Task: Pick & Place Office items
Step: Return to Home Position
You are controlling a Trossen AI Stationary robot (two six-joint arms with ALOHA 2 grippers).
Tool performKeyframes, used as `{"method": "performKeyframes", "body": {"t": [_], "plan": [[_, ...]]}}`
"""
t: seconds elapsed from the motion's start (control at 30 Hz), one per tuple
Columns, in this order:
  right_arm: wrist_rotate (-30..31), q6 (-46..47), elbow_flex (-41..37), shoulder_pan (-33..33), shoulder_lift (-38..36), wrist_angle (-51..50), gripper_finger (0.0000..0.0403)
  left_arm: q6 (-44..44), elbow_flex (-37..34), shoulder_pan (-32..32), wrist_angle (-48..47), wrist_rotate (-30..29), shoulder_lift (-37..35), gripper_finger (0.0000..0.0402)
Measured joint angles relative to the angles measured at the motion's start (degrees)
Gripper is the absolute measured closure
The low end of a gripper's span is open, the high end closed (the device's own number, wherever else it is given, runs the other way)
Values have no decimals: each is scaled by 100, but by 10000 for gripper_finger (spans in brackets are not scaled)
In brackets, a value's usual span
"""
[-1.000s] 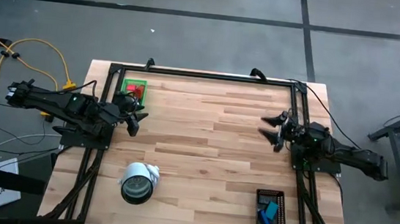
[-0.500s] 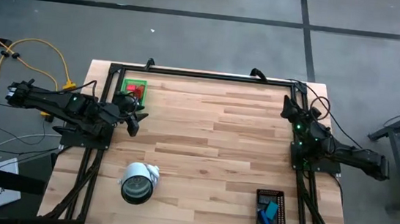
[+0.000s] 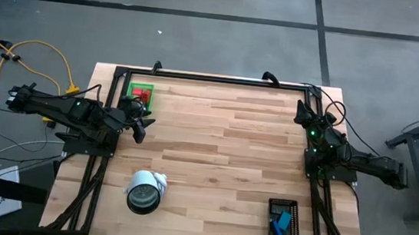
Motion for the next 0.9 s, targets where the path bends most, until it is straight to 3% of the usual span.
{"method": "performKeyframes", "body": {"t": [0.13, 0.33, 0.5, 0.67, 0.9], "plan": [[-265, 41, -2, 1, -2, 3, 131, 0, 0, 0, 0, 0, 0, 238], [-3175, 82, -2, 11, -2, 265, 131, 0, 0, 2, 0, -1, 0, 238], [-4701, -801, -2, 17, -2, 689, 131, 1, 0, 2, 0, -2, 0, 238], [-5103, -1386, -2, 16, -4, 903, 131, 0, 0, 2, 0, -2, 0, 238], [-5063, -894, -2, 15, -2, 321, 131, 0, 0, 2, 0, -2, 0, 238]]}}
